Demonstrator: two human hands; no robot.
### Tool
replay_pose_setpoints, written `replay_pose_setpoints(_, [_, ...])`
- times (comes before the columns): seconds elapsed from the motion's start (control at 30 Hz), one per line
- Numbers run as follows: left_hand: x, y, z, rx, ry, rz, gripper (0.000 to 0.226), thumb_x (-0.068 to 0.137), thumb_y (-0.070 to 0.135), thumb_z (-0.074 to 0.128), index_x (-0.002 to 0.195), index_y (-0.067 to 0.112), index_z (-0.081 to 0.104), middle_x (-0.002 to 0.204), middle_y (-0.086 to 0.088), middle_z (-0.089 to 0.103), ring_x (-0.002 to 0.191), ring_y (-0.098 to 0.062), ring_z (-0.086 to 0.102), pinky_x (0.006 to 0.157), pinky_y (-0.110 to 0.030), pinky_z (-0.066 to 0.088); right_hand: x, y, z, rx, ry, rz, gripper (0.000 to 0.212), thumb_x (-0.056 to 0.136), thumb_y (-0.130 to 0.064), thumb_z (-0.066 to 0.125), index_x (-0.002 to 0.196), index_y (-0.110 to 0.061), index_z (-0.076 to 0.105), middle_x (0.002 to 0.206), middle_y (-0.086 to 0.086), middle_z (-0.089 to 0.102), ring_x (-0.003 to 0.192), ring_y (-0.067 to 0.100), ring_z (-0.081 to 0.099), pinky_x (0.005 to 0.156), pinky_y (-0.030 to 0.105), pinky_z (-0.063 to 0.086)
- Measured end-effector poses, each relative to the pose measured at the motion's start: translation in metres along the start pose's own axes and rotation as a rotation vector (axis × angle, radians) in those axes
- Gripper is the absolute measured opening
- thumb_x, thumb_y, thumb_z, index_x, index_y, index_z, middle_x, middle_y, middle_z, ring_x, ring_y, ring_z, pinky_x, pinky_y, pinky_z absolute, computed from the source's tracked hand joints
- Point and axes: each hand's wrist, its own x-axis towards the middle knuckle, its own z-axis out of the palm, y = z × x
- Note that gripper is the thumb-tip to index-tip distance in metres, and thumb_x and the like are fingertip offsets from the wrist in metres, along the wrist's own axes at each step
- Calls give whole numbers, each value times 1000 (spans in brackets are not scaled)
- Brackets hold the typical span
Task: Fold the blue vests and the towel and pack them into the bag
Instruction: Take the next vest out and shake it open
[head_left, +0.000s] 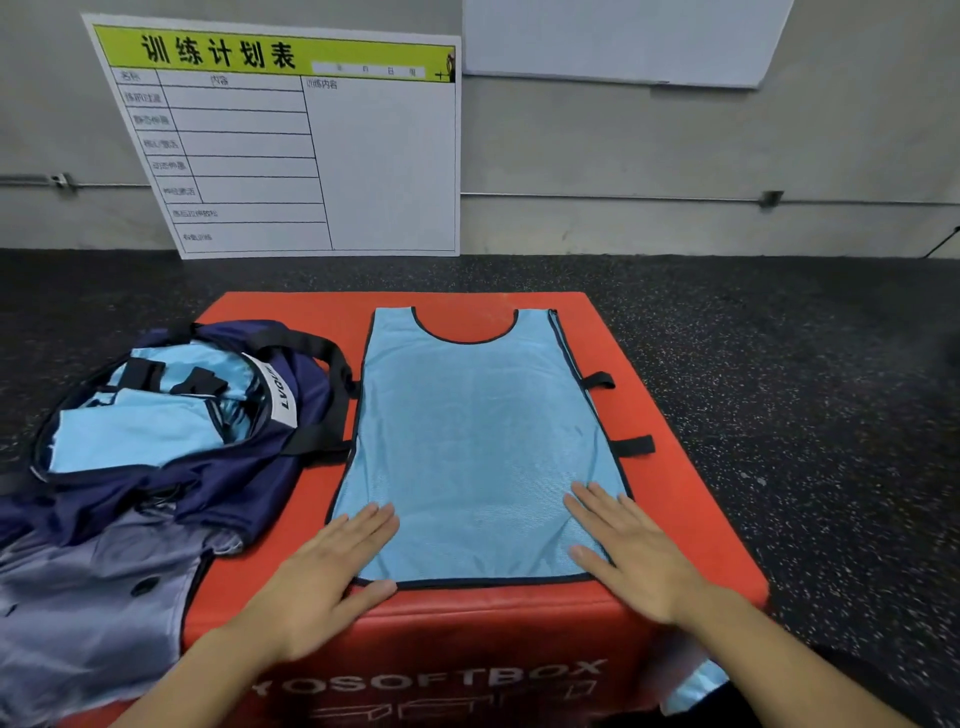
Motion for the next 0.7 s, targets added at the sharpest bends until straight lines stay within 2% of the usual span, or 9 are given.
replay_pose_setpoints(0.13, [-9,-12,-8,-119,33,-15,63,94,74,47,150,50,37,161,29,22,150,7,12,123,-23,14,-14,25,-16,112,-60,-74,81,94,-75,43,161,-41,12,167,-22,-3,151,-8,-13,125,23,-7])
replay_pose_setpoints(0.2, [-7,-15,-8,-130,80,-21,57,92,75,49,144,52,47,156,31,31,148,9,20,121,-21,20,-21,34,-20,191,-37,-85,80,90,-76,52,158,-44,25,165,-25,7,151,-10,-4,124,18,-2])
replay_pose_setpoints(0.27, [-4,-16,-7,-119,120,-28,54,91,76,50,138,52,55,151,32,39,145,9,28,119,-19,25,-26,41,-21,267,41,-70,70,87,-76,55,149,-47,43,161,-26,25,150,-11,11,123,15,8])
replay_pose_setpoints(0.37, [-1,-14,-5,-100,196,-45,46,92,73,50,127,47,67,141,29,53,135,3,47,112,-19,33,-22,43,-17,283,175,-47,54,87,-77,53,130,-46,66,147,-25,51,142,-9,36,120,23,30])
replay_pose_setpoints(0.43, [4,-10,-4,-101,262,-52,42,93,68,52,116,41,74,130,24,63,122,-4,58,105,-21,40,-16,42,-14,228,262,-41,48,91,-73,49,117,-42,74,134,-22,63,132,-5,51,113,27,42])
replay_pose_setpoints(0.5, [9,-4,-5,-104,320,-68,37,94,63,53,107,37,76,119,22,67,109,-5,61,96,-25,45,-10,37,-13,177,337,-30,38,95,-62,54,109,-36,77,122,-22,70,120,1,63,105,26,48])
replay_pose_setpoints(0.57, [14,0,-5,-104,334,-82,28,95,56,54,101,35,71,109,23,65,101,-7,59,89,-32,48,-4,33,-18,182,345,-1,14,93,-39,70,103,-31,75,112,-21,71,109,7,66,96,21,46])
replay_pose_setpoints(0.6, [17,1,-6,-107,329,-90,22,97,52,53,99,35,67,104,23,63,97,-7,56,86,-35,49,-1,34,-21,202,330,8,11,92,-27,74,102,-30,74,108,-20,70,105,9,66,93,21,45])
replay_pose_setpoints(0.7, [28,1,-10,-184,325,-148,14,97,45,50,94,34,58,89,20,57,88,-5,53,79,-37,49,5,44,-30,394,264,108,27,92,-5,70,102,-30,71,99,-19,72,94,4,66,86,23,46])
